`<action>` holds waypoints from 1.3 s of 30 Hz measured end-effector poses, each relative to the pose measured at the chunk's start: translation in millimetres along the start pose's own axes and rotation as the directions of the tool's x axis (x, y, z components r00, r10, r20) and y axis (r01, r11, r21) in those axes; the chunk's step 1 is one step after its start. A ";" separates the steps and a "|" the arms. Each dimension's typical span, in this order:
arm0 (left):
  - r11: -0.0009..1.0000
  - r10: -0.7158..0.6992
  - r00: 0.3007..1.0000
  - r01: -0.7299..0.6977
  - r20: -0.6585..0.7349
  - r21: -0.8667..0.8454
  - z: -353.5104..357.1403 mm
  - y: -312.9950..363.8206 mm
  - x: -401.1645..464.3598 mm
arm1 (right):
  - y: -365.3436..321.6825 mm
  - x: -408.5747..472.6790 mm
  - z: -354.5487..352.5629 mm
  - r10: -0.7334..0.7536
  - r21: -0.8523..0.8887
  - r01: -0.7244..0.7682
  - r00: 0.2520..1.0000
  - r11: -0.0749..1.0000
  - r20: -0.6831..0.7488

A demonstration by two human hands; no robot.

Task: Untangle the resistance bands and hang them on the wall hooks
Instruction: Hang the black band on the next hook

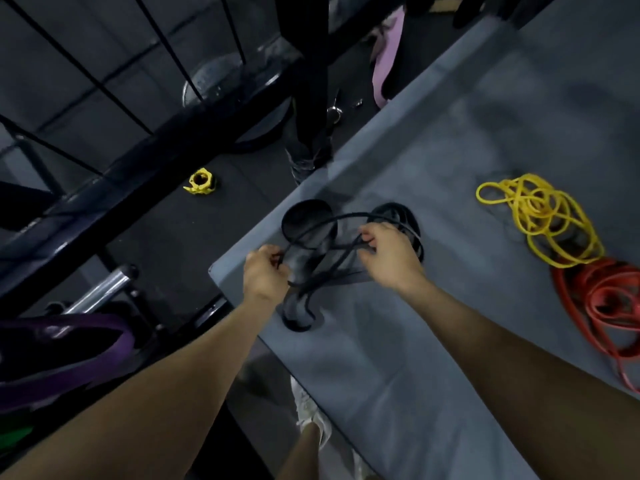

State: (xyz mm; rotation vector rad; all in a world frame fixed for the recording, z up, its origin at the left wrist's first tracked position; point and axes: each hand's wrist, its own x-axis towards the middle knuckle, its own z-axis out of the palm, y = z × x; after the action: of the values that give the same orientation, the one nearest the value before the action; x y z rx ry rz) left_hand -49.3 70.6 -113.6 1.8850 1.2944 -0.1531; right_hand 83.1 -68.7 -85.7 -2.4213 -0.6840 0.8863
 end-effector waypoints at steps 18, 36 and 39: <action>0.803 0.533 0.836 -0.549 -0.133 -0.234 -177.3 215.7 -209.3 | -169.7 -157.0 -227.3 -0.495 -0.045 0.494 0.854 0.868 -0.161; 0.610 0.673 0.617 -0.775 -0.408 -0.167 -415.1 294.8 -402.7 | -381.3 -321.0 -372.6 -0.843 -0.137 0.866 0.413 0.480 -0.344; 0.578 0.652 0.629 -0.774 -0.422 -0.259 -432.2 294.7 -413.1 | -406.1 -341.3 -382.3 -0.857 -0.102 0.917 0.317 0.387 -0.406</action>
State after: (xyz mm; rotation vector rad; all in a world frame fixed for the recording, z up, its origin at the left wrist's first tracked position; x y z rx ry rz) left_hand -142.4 28.3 545.1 1.9258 0.5340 0.8085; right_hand 1.0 -56.5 562.8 -1.5206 -1.4982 -0.0656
